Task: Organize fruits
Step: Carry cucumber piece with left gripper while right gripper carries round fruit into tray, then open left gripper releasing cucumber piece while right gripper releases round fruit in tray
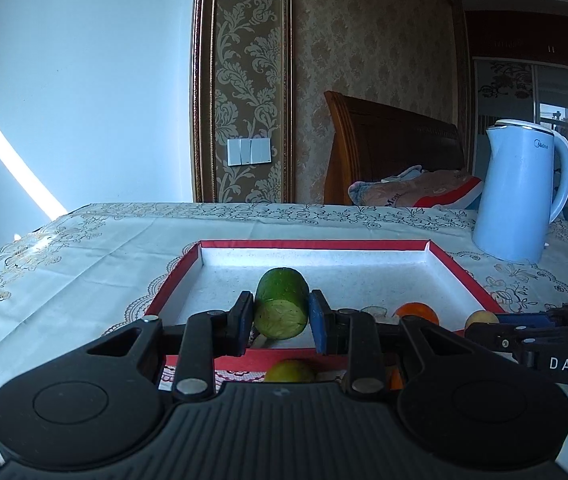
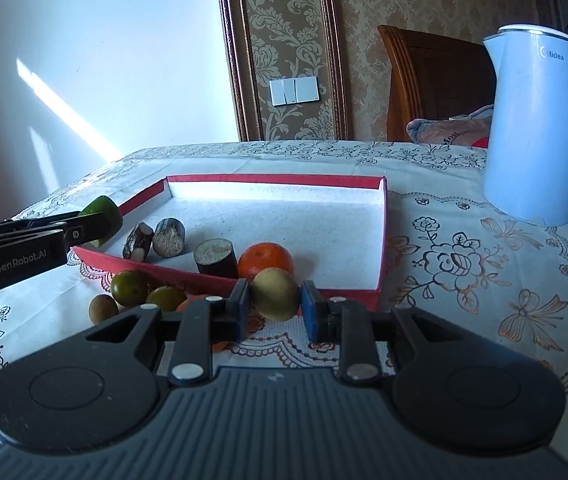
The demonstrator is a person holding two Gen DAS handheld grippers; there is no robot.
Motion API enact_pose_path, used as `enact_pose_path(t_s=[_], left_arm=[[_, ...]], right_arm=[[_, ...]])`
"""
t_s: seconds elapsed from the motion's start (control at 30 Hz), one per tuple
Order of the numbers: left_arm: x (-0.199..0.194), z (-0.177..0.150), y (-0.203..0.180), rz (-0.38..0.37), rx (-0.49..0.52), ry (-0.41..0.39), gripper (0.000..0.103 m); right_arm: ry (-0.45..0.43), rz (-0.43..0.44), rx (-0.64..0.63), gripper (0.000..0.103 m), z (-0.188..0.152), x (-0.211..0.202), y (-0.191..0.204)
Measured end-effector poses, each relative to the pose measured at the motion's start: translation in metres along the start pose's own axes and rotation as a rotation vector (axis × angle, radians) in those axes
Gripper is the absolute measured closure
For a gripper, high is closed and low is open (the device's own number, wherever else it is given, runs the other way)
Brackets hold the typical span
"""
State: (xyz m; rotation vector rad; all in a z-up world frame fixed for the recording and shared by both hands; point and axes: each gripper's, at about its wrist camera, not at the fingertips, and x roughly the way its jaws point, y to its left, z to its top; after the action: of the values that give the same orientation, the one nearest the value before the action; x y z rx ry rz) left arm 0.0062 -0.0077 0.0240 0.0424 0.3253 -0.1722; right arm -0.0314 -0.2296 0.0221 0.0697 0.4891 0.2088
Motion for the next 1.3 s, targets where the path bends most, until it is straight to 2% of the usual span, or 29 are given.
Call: enact_pose_path(t_s=[0.23,0.53,1.3], left_arm=[[0.028,0.007,-0.013,-0.028,0.001,0.046,0.074],[0.048,0.001,-0.017,-0.047,-0.009,0.105,0.074],[0.063,-0.007,-0.023,0.006,0.035,0.15,0.074]], right_arm=[[-0.022,-0.043,-0.01,0.077,0.02,0.013,-0.008],[0.012,-0.08,0.0,0.077,0.018,0.035,-0.016],[0.044,-0.102,0.018,0.077,0.012,0.051,-0.018]])
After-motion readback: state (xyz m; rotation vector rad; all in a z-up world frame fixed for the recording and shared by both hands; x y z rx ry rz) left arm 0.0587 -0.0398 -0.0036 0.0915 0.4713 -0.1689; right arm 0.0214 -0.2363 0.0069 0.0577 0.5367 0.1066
